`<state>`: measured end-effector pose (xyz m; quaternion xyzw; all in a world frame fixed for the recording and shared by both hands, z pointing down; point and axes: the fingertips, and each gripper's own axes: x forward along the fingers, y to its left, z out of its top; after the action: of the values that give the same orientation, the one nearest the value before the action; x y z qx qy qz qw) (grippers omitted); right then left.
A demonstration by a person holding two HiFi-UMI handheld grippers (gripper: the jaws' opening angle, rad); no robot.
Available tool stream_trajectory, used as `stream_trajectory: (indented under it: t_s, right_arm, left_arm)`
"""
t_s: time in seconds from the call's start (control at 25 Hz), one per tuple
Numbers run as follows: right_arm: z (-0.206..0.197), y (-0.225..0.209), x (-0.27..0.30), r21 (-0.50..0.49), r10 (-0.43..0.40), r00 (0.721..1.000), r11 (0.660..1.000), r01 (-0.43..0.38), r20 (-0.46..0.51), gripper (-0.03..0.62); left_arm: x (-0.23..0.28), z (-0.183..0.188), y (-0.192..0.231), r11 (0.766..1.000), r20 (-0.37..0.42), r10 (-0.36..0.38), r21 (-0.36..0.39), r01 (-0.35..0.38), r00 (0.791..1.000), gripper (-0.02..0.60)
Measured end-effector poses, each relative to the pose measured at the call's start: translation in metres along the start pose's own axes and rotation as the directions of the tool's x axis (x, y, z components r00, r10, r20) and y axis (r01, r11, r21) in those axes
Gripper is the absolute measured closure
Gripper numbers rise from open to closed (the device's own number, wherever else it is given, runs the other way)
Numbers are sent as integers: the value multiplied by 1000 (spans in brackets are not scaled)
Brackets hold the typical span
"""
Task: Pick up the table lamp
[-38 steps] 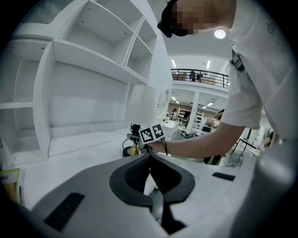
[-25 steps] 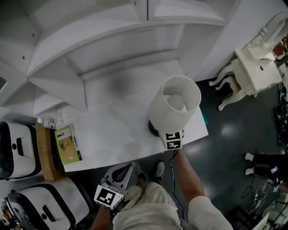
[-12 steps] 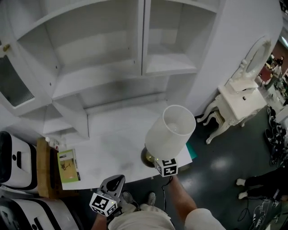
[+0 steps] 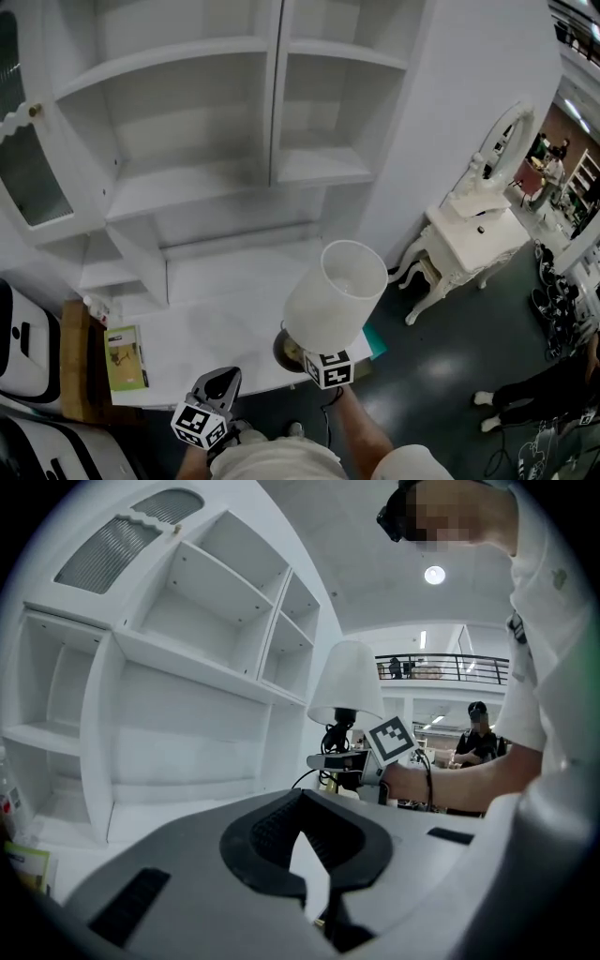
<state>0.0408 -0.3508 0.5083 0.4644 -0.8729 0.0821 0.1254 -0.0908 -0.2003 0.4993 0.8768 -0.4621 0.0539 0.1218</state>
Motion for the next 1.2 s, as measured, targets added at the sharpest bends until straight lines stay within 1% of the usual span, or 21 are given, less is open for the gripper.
stream_trajectory:
  t_s: [0.28,0.4,0.48,0.64,0.8,0.92,1.2]
  right_arm:
    - [-8,-4,-45,-10,40,999,999,-40,14,399]
    - [-18,-7,-58,-19,38,999,999,-38,5,399]
    - [-26,-2,-68,-20,35,999,999,-35,-6,399]
    - [-34,13,-88,-9,30,1000,1000,-30,-7,399]
    - [-37,33,-109,6,10,1000,1000,-10,-4,399]
    - [-38,53,-125,7,-16,1000,1000,16,-1,399]
    - [-38,107,-163,23,-67,998,998,66,23,400]
  left_arm:
    - [2,-2,-25,999,3,48,-4,-48,999,572]
    - [1,-6,-33,998,6,61,-8,-61,998,572]
    - [-6,-9,-38,998,3,62,-10,-62,998,572]
    - [-22,-13,-44,999,6,53,-11,-53,999,572]
    - [-43,-19,-52,1000,2,21,-3,-21,1000,572]
    - [-68,-23,-54,1000,-3,-2,8,2,1000,572]
    - [-133,-41,-46,1000,-5,-20,4,20,1000,572]
